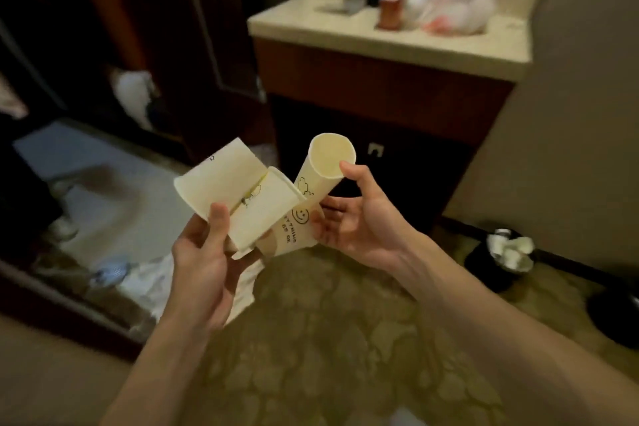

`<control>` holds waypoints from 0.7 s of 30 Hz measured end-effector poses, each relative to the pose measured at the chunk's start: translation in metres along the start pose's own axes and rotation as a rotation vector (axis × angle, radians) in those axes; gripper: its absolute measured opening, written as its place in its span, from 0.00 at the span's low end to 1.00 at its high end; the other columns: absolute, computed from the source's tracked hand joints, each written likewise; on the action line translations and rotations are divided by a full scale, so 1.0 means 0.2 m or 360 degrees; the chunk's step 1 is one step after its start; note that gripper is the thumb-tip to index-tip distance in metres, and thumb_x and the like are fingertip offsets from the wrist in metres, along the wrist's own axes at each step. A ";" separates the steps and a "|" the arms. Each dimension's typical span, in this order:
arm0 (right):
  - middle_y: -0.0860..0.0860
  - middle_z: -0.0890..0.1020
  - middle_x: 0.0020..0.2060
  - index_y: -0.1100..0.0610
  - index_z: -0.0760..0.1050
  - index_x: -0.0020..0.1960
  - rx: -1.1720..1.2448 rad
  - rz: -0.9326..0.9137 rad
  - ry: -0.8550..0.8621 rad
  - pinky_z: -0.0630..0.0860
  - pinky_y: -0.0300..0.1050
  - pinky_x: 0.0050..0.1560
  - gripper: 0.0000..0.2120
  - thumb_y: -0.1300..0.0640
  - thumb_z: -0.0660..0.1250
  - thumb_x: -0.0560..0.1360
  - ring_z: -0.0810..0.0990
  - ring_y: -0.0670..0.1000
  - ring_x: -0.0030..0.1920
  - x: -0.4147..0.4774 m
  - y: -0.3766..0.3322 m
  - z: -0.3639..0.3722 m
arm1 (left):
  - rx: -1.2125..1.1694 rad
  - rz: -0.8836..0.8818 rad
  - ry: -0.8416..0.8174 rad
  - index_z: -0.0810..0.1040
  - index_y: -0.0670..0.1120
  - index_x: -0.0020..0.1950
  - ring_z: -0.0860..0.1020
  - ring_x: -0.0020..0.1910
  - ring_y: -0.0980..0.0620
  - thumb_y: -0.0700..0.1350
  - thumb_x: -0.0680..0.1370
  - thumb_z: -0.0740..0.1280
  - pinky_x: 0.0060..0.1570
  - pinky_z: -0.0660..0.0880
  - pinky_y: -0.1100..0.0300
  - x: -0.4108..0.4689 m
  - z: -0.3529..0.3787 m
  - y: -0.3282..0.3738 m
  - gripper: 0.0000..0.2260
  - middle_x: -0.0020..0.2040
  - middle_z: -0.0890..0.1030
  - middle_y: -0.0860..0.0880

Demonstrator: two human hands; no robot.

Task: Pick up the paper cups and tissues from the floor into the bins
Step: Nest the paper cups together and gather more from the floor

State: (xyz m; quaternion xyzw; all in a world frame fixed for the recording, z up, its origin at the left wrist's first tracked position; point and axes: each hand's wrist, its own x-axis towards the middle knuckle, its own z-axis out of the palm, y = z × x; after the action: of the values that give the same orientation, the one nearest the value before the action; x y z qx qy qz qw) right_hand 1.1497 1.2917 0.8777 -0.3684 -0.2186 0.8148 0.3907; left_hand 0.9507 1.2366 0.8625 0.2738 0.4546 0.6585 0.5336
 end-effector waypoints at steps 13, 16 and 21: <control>0.51 0.83 0.45 0.58 0.79 0.60 -0.0362 -0.0593 0.0438 0.71 0.44 0.43 0.34 0.33 0.66 0.65 0.78 0.48 0.40 -1.15 -0.66 -1.08 | 0.0148 -0.0250 -0.0751 0.77 0.51 0.61 0.83 0.55 0.49 0.55 0.74 0.65 0.45 0.81 0.46 -0.38 1.51 -0.40 0.17 0.55 0.84 0.51; 0.52 0.83 0.48 0.57 0.80 0.59 -0.0310 -0.0657 0.0526 0.69 0.44 0.42 0.33 0.34 0.65 0.66 0.78 0.49 0.40 -1.40 -0.69 -1.39 | 0.0168 -0.0357 -0.0860 0.77 0.52 0.60 0.83 0.53 0.49 0.56 0.71 0.66 0.41 0.82 0.48 -0.51 1.80 -0.64 0.19 0.54 0.85 0.52; 0.54 0.82 0.48 0.57 0.80 0.59 -0.0123 -0.0674 0.0743 0.71 0.43 0.37 0.33 0.33 0.68 0.64 0.77 0.49 0.39 -1.71 -0.66 -1.92 | 0.0285 -0.0596 -0.1051 0.79 0.52 0.59 0.84 0.53 0.49 0.54 0.74 0.66 0.39 0.82 0.49 -0.70 2.20 -1.08 0.16 0.54 0.85 0.49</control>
State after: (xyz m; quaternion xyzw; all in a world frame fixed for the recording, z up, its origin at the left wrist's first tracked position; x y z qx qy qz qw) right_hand 1.6528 1.1247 0.8671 -0.5063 -0.2255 0.5998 0.5771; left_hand 1.4601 1.2421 0.8799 0.4287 0.3562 0.3840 0.7362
